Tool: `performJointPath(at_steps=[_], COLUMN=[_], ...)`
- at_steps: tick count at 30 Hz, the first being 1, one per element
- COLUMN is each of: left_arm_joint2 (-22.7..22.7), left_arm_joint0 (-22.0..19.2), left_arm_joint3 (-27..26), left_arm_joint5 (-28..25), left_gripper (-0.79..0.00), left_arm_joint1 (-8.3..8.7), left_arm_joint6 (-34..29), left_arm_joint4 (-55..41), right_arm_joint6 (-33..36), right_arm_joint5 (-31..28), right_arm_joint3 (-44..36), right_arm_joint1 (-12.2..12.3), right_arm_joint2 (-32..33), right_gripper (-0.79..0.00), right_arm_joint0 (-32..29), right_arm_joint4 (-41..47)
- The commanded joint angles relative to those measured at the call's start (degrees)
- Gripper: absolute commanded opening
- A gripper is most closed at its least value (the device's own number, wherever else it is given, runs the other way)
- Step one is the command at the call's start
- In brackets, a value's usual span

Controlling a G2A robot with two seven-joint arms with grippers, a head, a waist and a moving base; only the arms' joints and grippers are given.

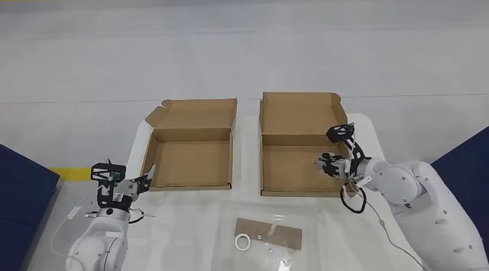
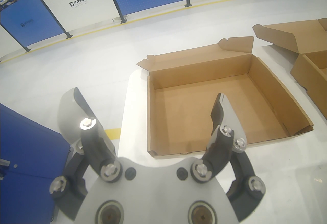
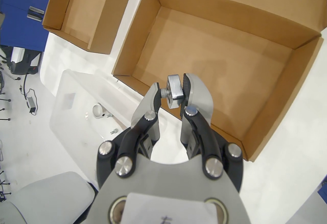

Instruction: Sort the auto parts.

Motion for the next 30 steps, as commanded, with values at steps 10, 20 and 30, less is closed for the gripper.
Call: performJointPath(at_steps=[10, 20, 30], left_arm_joint2=[0.00, 0.00, 0.00], left_arm_joint0=[0.00, 0.00, 0.00], left_arm_joint3=[0.00, 0.00, 0.00], left_arm_joint5=[0.00, 0.00, 0.00], left_gripper=[0.000, 0.000, 0.000], left_arm_joint1=[0.00, 0.00, 0.00], left_arm_joint6=[0.00, 0.00, 0.00], left_arm_joint4=[0.00, 0.00, 0.00], right_arm_joint6=[-1.28, 0.54, 1.13], right_arm_joint5=[1.68, 12.07, 15.86], right_arm_joint3=[-0.95, 8.54, 15.04], right_arm_joint1=[0.03, -2.07, -3.77], right_arm_joint2=[-1.58, -11.67, -16.20], right_gripper=[-0.785, -0.785, -0.785], right_arm_joint0=[-0.38, 8.19, 13.41], right_arm_joint4=[-6.66, -16.38, -17.65])
